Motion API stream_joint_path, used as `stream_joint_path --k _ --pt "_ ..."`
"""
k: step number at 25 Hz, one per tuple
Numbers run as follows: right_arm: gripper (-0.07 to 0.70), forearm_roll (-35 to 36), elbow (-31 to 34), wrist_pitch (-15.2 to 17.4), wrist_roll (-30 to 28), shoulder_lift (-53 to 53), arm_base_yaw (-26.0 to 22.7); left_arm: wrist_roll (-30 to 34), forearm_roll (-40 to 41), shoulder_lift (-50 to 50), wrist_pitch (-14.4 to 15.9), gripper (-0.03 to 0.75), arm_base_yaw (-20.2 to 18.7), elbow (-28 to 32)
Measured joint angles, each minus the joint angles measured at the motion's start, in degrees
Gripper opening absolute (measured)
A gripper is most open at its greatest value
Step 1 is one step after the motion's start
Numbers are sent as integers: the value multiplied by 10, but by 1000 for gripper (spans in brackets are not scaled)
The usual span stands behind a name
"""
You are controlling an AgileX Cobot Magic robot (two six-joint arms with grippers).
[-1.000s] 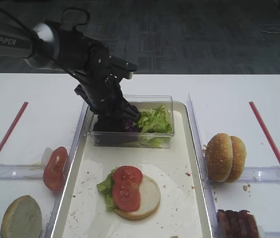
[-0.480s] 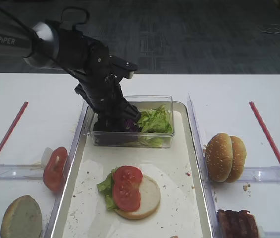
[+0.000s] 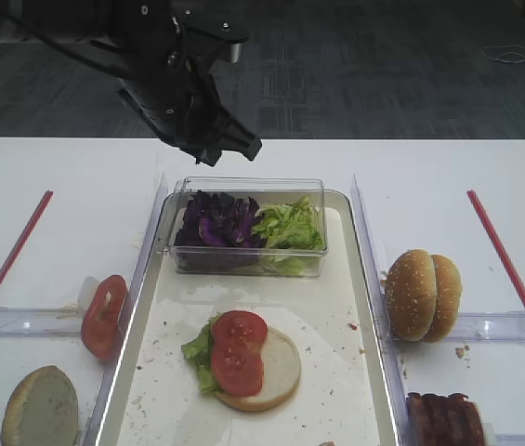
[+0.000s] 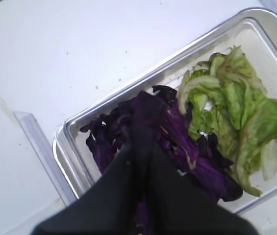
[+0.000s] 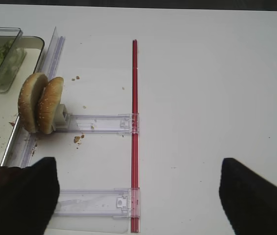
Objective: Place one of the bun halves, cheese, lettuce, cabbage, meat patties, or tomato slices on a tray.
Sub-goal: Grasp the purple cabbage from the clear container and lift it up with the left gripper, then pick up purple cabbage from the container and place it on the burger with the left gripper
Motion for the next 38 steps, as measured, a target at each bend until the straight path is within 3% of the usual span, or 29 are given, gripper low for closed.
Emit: stream_joint_path --k 3,11,13,25,33,38 --pt "685 0 0 0 0 0 0 5 0 -12 48 46 0 0" --pt "685 0 0 0 1 0 0 36 -8 -14 245 46 0 0" --pt "685 0 0 0 1 0 0 48 -12 -14 271 46 0 0" --pt "685 0 0 0 1 0 0 100 -78 -22 281 46 -7 0" --pt "685 0 0 0 1 0 0 109 -87 -23 281 46 -99 6" --pt "685 0 0 0 1 0 0 102 -85 -24 281 46 -135 48"
